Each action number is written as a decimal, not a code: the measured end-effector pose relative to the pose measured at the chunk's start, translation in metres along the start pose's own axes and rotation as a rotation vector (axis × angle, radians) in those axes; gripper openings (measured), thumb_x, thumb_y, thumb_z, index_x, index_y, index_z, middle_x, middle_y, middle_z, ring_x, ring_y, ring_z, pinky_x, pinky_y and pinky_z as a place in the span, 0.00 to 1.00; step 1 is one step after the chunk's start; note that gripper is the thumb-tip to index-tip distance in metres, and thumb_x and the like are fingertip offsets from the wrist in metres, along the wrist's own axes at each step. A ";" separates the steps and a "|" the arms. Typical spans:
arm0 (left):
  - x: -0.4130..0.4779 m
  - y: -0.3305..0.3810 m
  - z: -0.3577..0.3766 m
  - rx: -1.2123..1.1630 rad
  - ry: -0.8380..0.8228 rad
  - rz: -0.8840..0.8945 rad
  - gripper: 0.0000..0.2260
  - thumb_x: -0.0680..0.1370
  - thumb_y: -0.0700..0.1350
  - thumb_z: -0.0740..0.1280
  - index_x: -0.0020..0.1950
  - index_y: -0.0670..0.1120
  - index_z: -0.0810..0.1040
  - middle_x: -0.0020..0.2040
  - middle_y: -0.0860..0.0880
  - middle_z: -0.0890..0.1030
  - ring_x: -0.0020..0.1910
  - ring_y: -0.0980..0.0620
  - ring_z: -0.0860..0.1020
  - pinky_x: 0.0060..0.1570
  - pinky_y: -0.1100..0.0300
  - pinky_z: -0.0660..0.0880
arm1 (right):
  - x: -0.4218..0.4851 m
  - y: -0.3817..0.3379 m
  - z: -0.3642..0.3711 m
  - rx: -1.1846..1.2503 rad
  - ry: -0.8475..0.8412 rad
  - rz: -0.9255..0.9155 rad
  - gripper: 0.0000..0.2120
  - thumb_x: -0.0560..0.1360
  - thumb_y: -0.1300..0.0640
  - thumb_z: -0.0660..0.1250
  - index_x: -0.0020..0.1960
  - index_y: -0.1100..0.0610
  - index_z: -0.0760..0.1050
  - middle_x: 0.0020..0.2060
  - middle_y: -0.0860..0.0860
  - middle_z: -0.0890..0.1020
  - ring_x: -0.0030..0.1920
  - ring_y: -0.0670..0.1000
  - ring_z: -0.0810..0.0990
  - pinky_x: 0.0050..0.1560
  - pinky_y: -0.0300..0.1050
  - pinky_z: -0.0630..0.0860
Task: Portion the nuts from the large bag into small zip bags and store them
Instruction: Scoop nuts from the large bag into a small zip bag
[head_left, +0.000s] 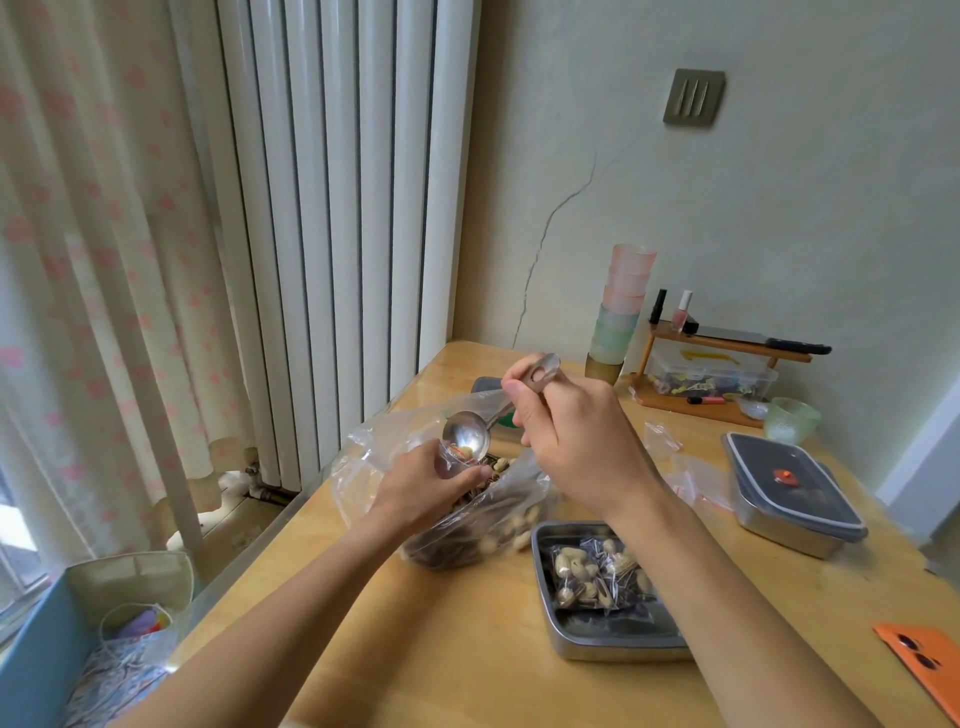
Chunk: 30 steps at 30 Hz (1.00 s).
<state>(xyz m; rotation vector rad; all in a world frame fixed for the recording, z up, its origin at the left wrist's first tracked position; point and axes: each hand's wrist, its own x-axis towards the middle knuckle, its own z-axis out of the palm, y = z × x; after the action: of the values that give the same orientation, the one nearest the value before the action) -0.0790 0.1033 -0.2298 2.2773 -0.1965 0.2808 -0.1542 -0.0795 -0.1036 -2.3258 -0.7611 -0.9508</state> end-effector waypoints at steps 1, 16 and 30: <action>0.000 0.000 0.000 -0.016 0.000 0.000 0.24 0.72 0.69 0.72 0.48 0.49 0.76 0.40 0.51 0.80 0.39 0.53 0.76 0.35 0.59 0.68 | 0.000 0.000 0.000 0.005 0.002 -0.004 0.17 0.85 0.47 0.54 0.52 0.56 0.76 0.35 0.49 0.79 0.34 0.53 0.81 0.37 0.55 0.78; 0.002 -0.004 -0.002 -0.082 -0.006 -0.067 0.24 0.71 0.71 0.71 0.50 0.51 0.78 0.44 0.51 0.83 0.44 0.53 0.81 0.46 0.53 0.78 | 0.000 0.001 -0.001 0.002 -0.006 -0.057 0.11 0.85 0.48 0.58 0.52 0.52 0.76 0.35 0.45 0.75 0.34 0.52 0.74 0.35 0.52 0.75; -0.004 0.016 -0.038 0.525 -0.137 -0.239 0.16 0.79 0.56 0.64 0.49 0.43 0.78 0.40 0.48 0.78 0.32 0.54 0.73 0.29 0.61 0.64 | 0.001 0.002 0.001 -0.337 -0.158 0.203 0.16 0.86 0.50 0.55 0.51 0.56 0.78 0.40 0.55 0.82 0.40 0.60 0.81 0.40 0.54 0.80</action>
<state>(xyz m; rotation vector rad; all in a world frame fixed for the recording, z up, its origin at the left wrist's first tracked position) -0.0921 0.1222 -0.1950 2.8108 0.0945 0.0503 -0.1519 -0.0802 -0.1034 -2.7351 -0.4360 -0.8667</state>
